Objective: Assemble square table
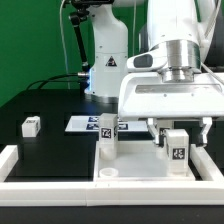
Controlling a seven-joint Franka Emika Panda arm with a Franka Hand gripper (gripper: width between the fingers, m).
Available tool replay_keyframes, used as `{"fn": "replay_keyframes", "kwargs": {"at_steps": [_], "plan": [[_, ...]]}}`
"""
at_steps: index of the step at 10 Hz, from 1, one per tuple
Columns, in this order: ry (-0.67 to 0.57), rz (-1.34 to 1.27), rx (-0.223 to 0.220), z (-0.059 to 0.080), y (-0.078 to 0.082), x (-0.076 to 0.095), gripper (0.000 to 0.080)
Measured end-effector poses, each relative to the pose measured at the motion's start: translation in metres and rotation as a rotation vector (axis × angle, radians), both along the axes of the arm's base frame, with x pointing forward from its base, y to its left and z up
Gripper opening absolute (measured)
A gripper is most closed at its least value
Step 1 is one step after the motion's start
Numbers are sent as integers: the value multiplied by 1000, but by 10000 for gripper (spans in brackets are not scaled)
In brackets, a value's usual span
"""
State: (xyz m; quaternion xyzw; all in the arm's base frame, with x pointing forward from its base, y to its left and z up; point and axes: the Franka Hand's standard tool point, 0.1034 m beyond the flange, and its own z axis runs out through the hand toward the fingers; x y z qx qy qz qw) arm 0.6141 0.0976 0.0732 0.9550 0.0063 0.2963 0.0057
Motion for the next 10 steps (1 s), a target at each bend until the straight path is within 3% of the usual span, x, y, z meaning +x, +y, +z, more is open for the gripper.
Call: {"fn": "replay_keyframes", "kwargs": {"at_steps": [10], "plan": [[36,-2,4,-3,-1,-1,649]]}}
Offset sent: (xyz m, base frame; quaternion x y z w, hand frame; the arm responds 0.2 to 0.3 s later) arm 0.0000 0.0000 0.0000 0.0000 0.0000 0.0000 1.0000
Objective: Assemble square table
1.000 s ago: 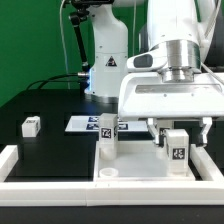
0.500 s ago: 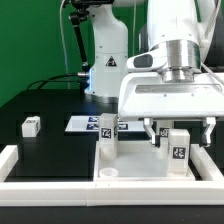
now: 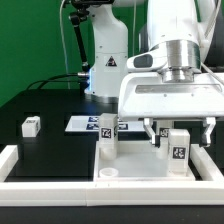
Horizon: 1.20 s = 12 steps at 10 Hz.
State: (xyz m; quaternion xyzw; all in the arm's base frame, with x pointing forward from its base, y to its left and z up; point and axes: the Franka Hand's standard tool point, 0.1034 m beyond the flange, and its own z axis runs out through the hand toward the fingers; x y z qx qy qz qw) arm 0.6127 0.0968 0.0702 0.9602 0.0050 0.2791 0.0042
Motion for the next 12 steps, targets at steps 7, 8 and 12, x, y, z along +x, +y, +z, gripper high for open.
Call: {"fn": "replay_keyframes", "kwargs": {"at_steps": [7,8,12], "plan": [[491,-67,108,13,-11,17,649],[530,-69,108,12,-11,23,649],[524,-105,116,9,-11,23,462]]}}
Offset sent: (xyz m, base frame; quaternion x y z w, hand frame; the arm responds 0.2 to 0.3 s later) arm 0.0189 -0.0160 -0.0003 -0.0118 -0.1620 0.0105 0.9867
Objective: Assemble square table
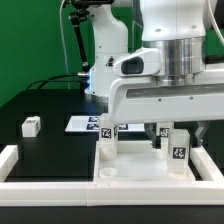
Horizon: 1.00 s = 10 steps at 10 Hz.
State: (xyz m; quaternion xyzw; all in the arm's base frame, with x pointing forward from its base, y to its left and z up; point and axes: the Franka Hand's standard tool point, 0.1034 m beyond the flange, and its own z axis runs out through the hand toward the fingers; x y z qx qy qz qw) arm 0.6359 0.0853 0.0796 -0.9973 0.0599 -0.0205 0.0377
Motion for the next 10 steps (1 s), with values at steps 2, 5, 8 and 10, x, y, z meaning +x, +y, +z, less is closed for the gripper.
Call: {"fn": "replay_keyframes", "kwargs": {"at_steps": [2,5,8,10], "plan": [[9,-117,6,0,0,0,288],[28,-353,16,-1,1,-1,288],[49,-787,50,-2,10,0,288],[67,-1074,89,-3,11,-2,290]]}}
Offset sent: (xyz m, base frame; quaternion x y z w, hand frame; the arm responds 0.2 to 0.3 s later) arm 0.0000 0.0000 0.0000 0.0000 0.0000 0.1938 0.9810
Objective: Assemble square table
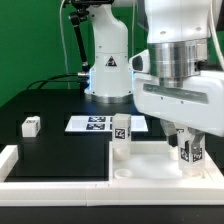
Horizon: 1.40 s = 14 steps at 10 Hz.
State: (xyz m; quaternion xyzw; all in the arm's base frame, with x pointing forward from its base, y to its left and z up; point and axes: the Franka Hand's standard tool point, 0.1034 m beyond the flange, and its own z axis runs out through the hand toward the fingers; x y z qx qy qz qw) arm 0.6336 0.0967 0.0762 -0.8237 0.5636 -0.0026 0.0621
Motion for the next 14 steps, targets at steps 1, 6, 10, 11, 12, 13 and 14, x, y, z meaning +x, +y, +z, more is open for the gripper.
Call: {"fn": "replay_keyframes", "kwargs": {"at_steps": [1,6,10,11,12,13,14], "plan": [[11,-115,19,-1,0,-2,290],[25,-258,37,-2,10,-6,518],[14,217,-24,5,23,-3,645],[9,278,-30,5,22,-3,645],[3,341,-33,5,22,-3,649],[0,380,-36,4,22,-3,649],[-8,480,-46,4,22,-3,649]]}}
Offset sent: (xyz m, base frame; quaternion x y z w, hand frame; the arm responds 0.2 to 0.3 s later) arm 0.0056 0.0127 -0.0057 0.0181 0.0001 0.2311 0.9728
